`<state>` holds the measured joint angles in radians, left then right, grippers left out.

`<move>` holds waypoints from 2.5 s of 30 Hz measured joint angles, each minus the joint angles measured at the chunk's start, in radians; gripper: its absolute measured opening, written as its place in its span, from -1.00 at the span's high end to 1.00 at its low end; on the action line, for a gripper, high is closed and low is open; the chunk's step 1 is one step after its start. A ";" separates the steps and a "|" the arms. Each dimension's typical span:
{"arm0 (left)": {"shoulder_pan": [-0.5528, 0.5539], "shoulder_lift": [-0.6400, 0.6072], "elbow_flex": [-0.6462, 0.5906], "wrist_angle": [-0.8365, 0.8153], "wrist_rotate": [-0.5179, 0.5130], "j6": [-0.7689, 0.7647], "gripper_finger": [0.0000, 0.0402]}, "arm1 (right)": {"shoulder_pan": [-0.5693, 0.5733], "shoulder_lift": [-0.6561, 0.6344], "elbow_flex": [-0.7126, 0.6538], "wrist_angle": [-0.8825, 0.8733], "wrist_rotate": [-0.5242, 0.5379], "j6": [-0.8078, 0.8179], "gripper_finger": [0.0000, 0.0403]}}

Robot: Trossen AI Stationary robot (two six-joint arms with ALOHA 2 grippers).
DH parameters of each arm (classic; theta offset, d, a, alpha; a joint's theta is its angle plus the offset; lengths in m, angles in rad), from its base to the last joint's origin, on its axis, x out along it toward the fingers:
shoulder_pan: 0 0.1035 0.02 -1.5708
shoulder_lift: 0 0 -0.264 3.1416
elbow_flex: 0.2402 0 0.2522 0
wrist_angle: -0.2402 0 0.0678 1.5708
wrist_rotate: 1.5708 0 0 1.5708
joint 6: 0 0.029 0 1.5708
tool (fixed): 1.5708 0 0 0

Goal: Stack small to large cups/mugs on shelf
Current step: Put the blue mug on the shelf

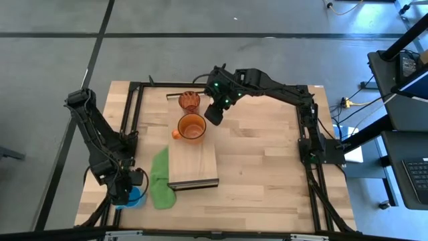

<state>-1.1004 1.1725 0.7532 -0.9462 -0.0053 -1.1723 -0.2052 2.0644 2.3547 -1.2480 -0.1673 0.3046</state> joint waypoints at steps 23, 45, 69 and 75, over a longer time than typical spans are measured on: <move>0.113 -0.086 0.000 -0.048 -0.108 0.060 0.99 | 0.007 0.000 0.000 -0.062 0.101 0.062 0.07; 0.563 -0.113 0.608 -0.408 -0.208 0.500 1.00 | 0.191 -0.007 -0.001 -0.277 0.445 0.236 0.07; 0.860 0.266 0.920 -0.298 -0.053 1.255 1.00 | 0.476 -0.018 -0.005 -0.324 0.750 0.908 0.07; 0.869 0.332 0.920 -0.284 -0.020 1.387 1.00 | 0.514 -0.018 -0.005 -0.323 0.828 1.030 0.07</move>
<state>-0.2310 1.5043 1.6733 -1.2306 -0.0250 0.2146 0.3084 2.0464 2.3493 -1.5715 0.6604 1.3346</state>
